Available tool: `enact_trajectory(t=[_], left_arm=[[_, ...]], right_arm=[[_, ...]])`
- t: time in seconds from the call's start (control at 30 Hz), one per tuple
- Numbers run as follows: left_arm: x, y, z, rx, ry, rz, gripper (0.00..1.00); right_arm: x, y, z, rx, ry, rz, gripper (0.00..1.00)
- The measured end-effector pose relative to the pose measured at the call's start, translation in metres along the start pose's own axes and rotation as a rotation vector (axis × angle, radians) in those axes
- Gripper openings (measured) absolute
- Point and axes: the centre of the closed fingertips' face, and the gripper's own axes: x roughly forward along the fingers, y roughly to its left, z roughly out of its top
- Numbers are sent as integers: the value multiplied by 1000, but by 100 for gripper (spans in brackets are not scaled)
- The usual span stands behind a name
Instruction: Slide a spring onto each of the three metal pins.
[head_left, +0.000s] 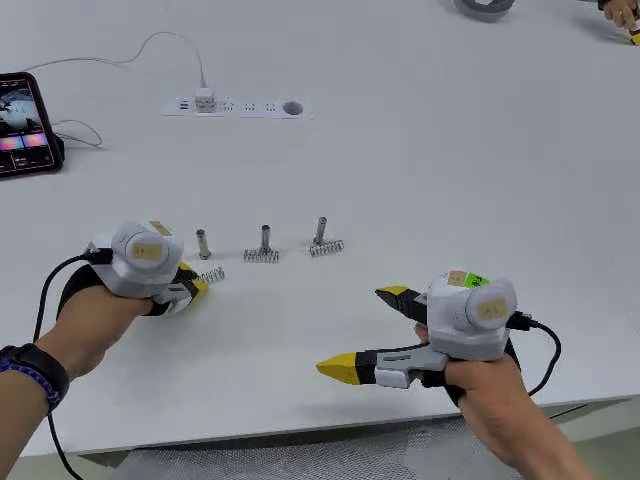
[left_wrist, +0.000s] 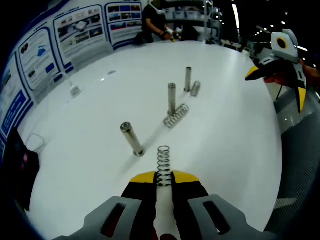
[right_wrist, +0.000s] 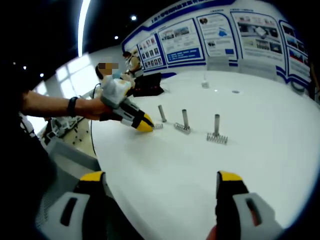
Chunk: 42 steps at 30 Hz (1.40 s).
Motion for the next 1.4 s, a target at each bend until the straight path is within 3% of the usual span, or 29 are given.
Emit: enact_trajectory(t=[0.23,0.77,1.07,1.4], left_arm=[[-7,-4,-7,-112,-2,0,10],[-37,-8,-29,-193,-34,29,10],[-57,-1,-32,-234,-77,57,10],[-79,-7,-31,-258,-121,54,10]], right_arm=[[4,5,-4,-1,9,13,93],[13,13,-2,-3,11,42,92],[18,21,-1,-7,15,78,92],[26,30,0,-12,18,114,90]])
